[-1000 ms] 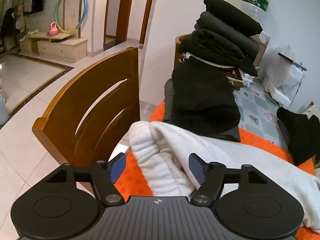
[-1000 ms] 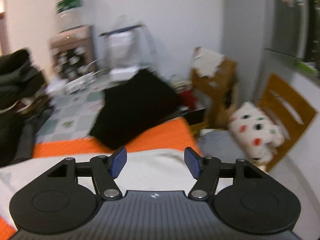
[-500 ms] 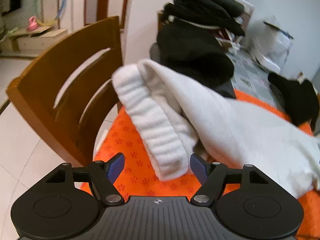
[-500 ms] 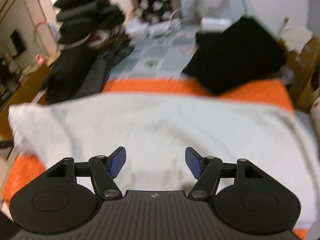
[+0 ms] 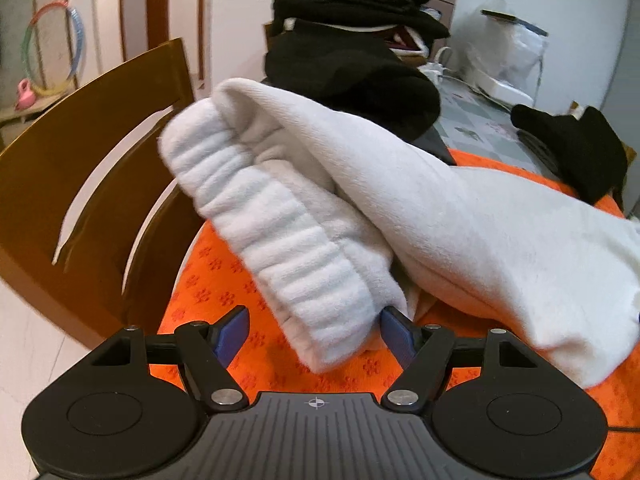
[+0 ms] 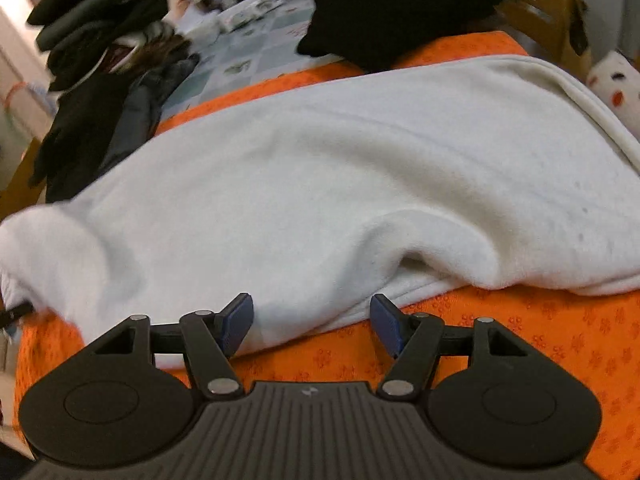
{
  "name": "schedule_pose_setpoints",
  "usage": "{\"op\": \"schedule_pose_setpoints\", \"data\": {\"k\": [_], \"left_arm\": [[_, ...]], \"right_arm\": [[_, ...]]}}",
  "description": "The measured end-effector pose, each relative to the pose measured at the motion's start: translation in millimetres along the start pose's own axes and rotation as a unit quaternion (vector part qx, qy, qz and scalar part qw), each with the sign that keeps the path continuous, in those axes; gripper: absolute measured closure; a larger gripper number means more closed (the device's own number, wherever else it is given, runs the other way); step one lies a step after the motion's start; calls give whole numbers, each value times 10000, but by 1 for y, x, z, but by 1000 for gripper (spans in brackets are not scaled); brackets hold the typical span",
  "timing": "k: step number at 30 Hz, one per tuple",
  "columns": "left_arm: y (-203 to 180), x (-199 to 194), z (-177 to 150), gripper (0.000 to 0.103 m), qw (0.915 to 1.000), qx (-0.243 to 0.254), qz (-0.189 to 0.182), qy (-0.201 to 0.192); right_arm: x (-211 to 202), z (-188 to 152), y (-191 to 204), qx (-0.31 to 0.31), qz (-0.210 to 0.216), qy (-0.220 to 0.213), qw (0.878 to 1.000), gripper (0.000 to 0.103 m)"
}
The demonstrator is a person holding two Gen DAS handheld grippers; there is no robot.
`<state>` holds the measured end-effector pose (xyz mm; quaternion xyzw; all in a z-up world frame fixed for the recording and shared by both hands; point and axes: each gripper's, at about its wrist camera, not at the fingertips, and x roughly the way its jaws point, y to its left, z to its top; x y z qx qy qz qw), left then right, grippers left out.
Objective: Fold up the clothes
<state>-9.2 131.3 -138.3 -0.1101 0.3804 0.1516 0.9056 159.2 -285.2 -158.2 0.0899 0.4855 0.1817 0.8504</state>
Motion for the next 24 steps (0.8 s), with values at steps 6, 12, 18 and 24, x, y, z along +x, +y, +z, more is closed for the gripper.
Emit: {"op": "schedule_pose_setpoints", "data": {"k": [6, 12, 18, 24], "left_arm": [[-12, 3, 3, 82, 9979, 422, -321, -379], [-15, -31, 16, 88, 9950, 265, -456, -849], [-18, -93, 42, 89, 9887, 215, -781, -1259], [-14, -158, 77, 90, 9779, 40, -1337, -1608]], "right_arm": [[8, 8, -5, 327, -27, -221, 9992, 90], [-55, 16, -1, 52, 77, -1101, 9939, 92], [-136, 41, 6, 49, 64, -2157, 9764, 92], [-217, 72, -2, 38, 69, -3125, 9499, 93]]}}
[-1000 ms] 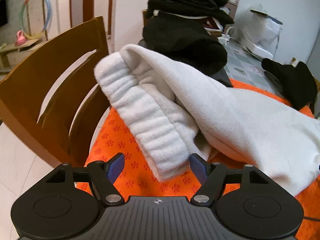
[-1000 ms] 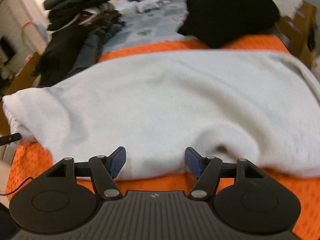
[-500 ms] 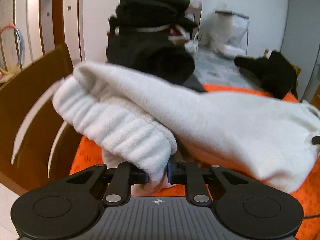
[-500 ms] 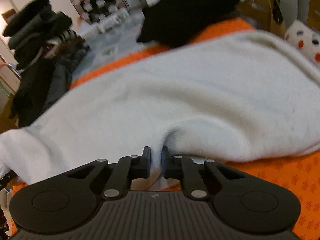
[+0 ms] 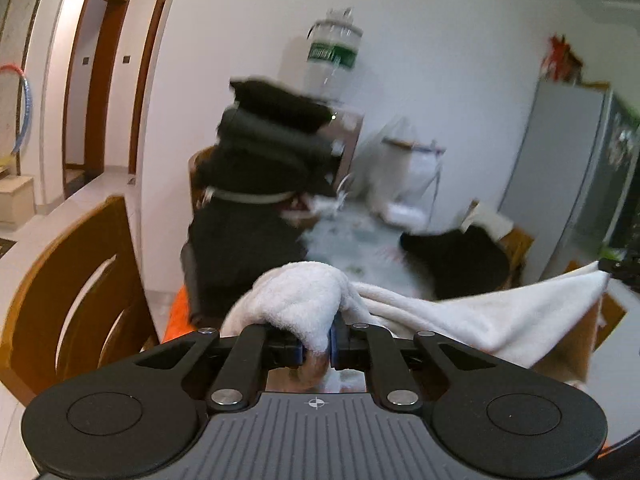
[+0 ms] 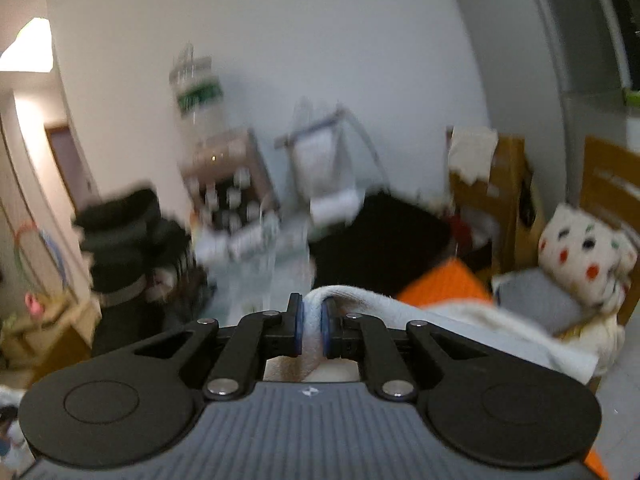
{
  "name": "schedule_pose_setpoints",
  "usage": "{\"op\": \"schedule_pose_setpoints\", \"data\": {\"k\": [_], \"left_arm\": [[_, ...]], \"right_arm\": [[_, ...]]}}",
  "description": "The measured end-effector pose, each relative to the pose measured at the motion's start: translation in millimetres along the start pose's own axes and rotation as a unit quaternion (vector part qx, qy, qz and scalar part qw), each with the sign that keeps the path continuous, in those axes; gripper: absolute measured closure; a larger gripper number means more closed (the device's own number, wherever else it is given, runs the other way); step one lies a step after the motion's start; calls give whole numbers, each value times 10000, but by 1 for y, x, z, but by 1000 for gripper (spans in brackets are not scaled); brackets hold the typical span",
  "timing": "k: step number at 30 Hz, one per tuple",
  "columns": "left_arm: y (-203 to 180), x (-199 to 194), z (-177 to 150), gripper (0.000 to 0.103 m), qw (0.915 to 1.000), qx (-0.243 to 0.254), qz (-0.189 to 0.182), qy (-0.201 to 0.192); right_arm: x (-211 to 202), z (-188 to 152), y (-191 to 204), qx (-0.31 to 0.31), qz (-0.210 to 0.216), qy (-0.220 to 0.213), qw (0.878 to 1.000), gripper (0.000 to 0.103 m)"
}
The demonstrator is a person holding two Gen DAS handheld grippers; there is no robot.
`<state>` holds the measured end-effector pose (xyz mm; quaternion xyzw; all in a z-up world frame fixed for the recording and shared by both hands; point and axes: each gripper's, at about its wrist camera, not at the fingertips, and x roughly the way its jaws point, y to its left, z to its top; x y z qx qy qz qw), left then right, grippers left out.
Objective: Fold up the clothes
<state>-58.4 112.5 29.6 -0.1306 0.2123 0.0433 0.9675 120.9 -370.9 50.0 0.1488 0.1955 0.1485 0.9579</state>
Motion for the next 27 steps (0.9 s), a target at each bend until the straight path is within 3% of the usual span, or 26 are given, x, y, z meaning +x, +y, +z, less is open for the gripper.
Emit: {"op": "schedule_pose_setpoints", "data": {"k": [6, 9, 14, 18, 19, 22, 27], "left_arm": [[7, -2, 27, 90, 9988, -462, 46, -145], [19, 13, 26, 90, 9976, -620, 302, -7], [42, 45, -1, 90, 9937, -804, 694, 349], [54, 61, -17, 89, 9912, -785, 931, 514], [56, 62, -19, 89, 9908, -801, 962, 520], [61, 63, -22, 89, 9903, -824, 989, 522], [64, 71, -23, 88, 9896, -833, 981, 645]], "right_arm": [[31, 59, 5, -592, 255, -351, 9973, 93], [95, 61, 9, -795, 320, 182, 9962, 92], [197, 18, 17, -1239, 560, 1254, 9828, 88], [218, -19, 19, -1344, 659, 1835, 9716, 76], [213, -27, 18, -1351, 757, 1904, 9694, 65], [190, -55, 18, -1500, 1207, 2170, 9570, 52], [157, -114, 18, -2174, 1744, 2935, 9144, 47]]}}
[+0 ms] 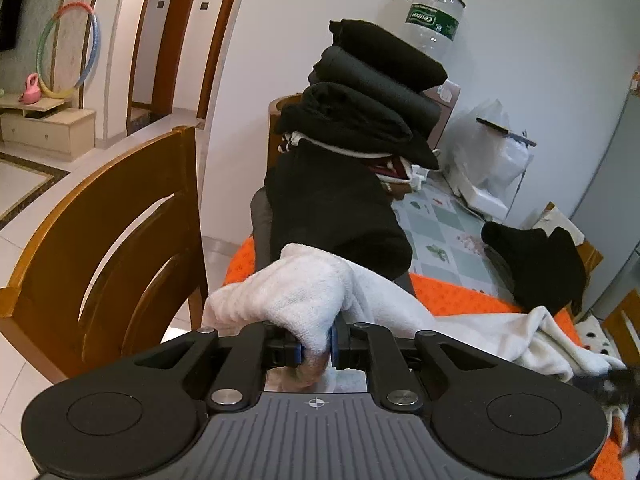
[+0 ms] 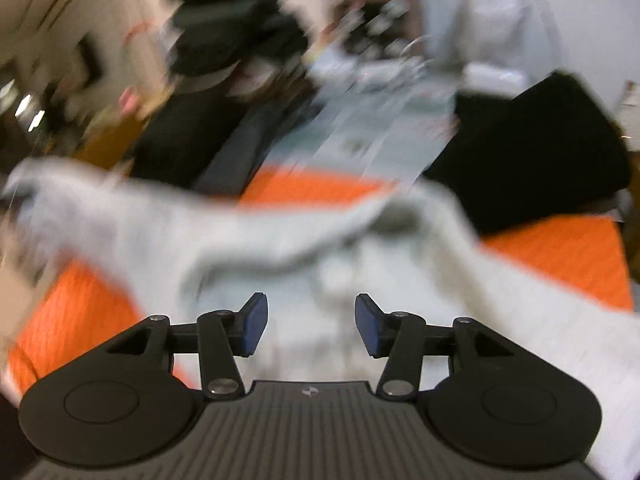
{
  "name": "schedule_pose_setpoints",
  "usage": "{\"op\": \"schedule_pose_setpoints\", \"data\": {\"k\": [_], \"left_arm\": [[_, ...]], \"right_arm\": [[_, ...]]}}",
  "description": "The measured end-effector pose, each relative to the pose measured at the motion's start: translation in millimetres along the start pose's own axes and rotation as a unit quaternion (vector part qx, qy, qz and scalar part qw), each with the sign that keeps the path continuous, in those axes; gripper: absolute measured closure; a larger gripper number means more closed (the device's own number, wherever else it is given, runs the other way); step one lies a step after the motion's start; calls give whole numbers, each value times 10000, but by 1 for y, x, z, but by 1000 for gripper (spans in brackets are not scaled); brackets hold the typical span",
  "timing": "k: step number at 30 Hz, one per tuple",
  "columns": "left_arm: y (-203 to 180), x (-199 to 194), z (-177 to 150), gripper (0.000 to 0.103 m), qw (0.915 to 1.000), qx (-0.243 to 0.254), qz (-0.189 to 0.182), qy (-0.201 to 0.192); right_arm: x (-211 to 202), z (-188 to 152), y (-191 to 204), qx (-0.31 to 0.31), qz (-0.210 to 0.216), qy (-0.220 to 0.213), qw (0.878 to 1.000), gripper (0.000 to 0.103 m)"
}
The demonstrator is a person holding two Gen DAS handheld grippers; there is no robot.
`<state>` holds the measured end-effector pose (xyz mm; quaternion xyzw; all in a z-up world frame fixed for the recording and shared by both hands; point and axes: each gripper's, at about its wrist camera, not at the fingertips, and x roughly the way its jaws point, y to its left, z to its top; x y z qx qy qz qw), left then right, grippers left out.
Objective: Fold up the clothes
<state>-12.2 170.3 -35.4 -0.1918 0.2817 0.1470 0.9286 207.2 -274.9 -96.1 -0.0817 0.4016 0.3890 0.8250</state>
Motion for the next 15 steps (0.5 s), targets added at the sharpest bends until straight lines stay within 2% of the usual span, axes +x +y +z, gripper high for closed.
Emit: {"op": "schedule_pose_setpoints", "data": {"k": [3, 4, 9, 11, 12, 13, 14, 15], "left_arm": [[-1, 3, 3, 88, 10000, 50, -6, 6], [-1, 3, 4, 88, 10000, 61, 0, -3], [-5, 3, 6, 88, 9999, 100, 19, -43], [-6, 1, 5, 89, 9999, 98, 22, -69], [-7, 0, 4, 89, 9999, 96, 23, -84], [-7, -2, 3, 89, 9999, 87, 17, -102], [-6, -5, 3, 89, 9999, 67, -3, -126], [-6, -7, 3, 89, 9999, 47, -24, -149]], "right_arm": [[9, -25, 14, -331, 10, 263, 9991, 37], [12, -30, 17, -370, 30, 298, 9989, 37], [29, -47, 26, -693, 151, 645, 9954, 37], [37, -50, 27, -829, 90, 785, 9934, 42], [41, -53, 27, -903, 13, 796, 9927, 52], [39, -52, 27, -839, -24, 767, 9935, 75], [36, -51, 27, -756, -55, 732, 9944, 88], [31, -49, 27, -680, -144, 689, 9952, 93]]}}
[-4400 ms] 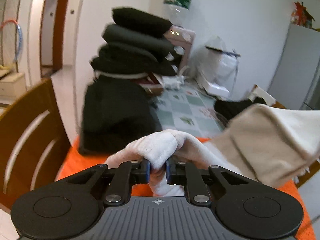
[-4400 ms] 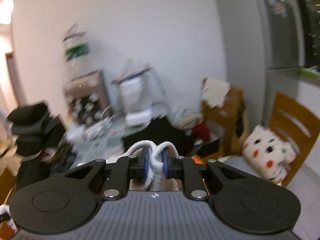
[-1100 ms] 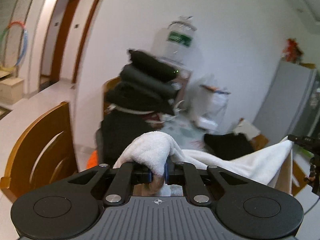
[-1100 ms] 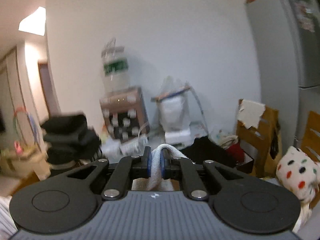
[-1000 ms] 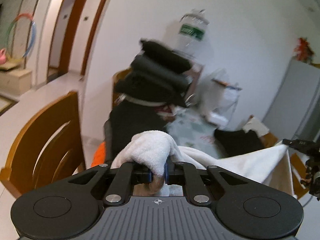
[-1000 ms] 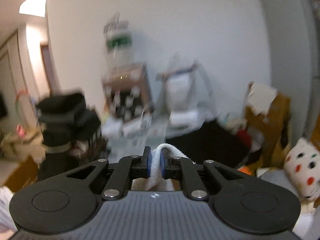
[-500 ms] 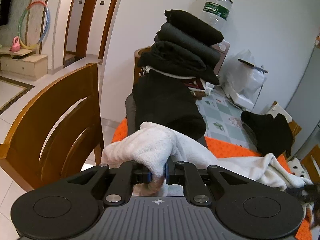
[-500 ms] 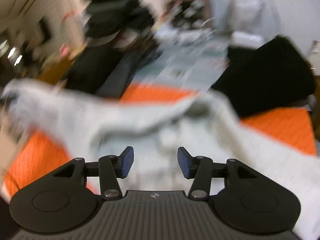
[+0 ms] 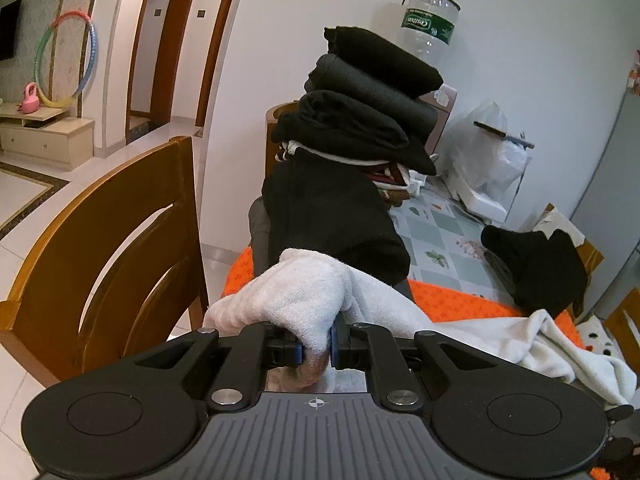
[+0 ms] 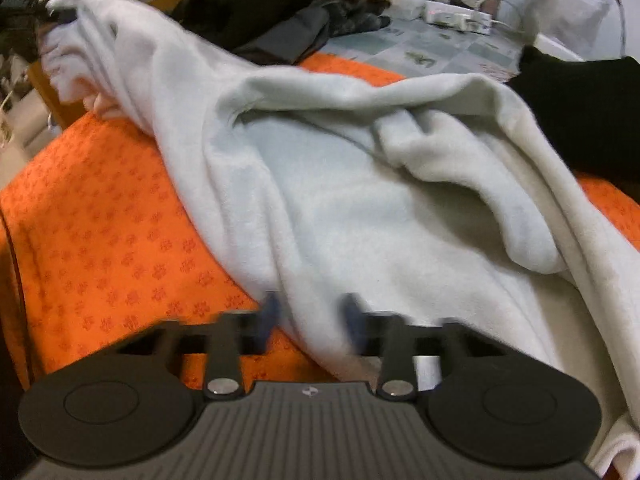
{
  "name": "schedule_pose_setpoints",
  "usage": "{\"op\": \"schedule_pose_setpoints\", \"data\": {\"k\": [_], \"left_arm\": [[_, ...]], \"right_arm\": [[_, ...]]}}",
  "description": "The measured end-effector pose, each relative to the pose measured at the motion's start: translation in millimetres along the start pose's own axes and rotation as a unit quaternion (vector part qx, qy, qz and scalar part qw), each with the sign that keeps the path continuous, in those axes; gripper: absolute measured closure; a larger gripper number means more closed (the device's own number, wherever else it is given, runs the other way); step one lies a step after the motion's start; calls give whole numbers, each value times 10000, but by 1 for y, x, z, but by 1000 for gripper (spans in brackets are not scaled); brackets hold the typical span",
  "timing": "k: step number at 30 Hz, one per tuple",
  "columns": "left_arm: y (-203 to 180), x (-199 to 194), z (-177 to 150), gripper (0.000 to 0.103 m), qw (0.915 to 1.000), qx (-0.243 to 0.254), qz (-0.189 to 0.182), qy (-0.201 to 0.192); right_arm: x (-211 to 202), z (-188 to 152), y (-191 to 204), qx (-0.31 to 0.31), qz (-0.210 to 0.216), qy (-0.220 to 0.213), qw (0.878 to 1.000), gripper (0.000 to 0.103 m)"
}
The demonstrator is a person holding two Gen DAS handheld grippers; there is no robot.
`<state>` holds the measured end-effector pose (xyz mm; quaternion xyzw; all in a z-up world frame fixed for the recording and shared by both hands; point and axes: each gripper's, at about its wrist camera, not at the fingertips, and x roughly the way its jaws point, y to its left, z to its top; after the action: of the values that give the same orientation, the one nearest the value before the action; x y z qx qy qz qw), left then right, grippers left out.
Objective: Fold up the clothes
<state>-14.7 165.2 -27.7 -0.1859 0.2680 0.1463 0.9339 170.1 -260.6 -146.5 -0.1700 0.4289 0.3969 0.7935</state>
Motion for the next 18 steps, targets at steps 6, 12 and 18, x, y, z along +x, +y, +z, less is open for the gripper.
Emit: {"op": "schedule_pose_setpoints", "data": {"k": [6, 12, 18], "left_arm": [[7, -28, 6, 89, 9995, -169, -259, -16], [11, -68, 11, 89, 9971, -208, -643, 346], [19, -96, -12, 89, 9918, -387, -680, 1015]], "right_arm": [[-106, 29, 13, 32, -704, -949, 9930, 95], [-225, 63, 25, 85, -844, -736, 9937, 94], [-264, 61, 37, 167, -465, 28, 9988, 94]]}}
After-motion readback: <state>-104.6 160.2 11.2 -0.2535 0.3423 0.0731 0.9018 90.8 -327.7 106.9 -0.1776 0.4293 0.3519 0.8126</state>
